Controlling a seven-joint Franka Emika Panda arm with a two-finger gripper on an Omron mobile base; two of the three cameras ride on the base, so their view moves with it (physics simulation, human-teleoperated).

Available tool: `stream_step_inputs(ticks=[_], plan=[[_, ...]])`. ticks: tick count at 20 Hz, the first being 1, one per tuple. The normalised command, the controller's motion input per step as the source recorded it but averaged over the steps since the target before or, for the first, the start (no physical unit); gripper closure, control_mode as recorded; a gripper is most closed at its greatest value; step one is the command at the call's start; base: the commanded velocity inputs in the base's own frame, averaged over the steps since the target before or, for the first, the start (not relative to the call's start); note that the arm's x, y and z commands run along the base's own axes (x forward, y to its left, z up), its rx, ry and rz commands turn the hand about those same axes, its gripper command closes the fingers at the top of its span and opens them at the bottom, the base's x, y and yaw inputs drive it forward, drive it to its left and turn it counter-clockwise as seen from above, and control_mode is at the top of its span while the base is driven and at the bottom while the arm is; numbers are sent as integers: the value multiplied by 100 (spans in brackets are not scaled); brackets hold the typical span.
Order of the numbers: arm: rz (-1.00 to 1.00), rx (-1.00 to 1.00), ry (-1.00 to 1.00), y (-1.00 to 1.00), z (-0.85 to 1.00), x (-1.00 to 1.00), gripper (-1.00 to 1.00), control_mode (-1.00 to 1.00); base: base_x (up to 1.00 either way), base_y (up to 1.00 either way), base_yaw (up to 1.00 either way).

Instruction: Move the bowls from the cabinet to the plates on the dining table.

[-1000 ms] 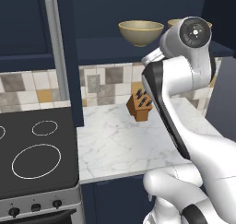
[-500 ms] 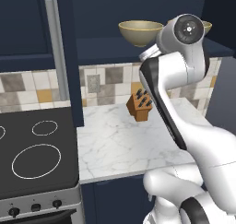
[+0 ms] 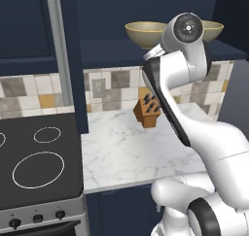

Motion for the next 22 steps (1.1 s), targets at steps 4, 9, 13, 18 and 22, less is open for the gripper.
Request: stream_step_inputs(ticks=[4,9,13,18,22], plan=[[0,-6,0,0,0,30,-100,-100,0,0,0],[0,-7,0,0,0,30,-100,-100,0,0,0],[0,-7,0,0,0,33,-100,-100,0,0,0],[0,-6,0,0,0,32,-100,-100,0,0,0],[0,-5,0,1,0,36,-100,-100,0,0,0]])
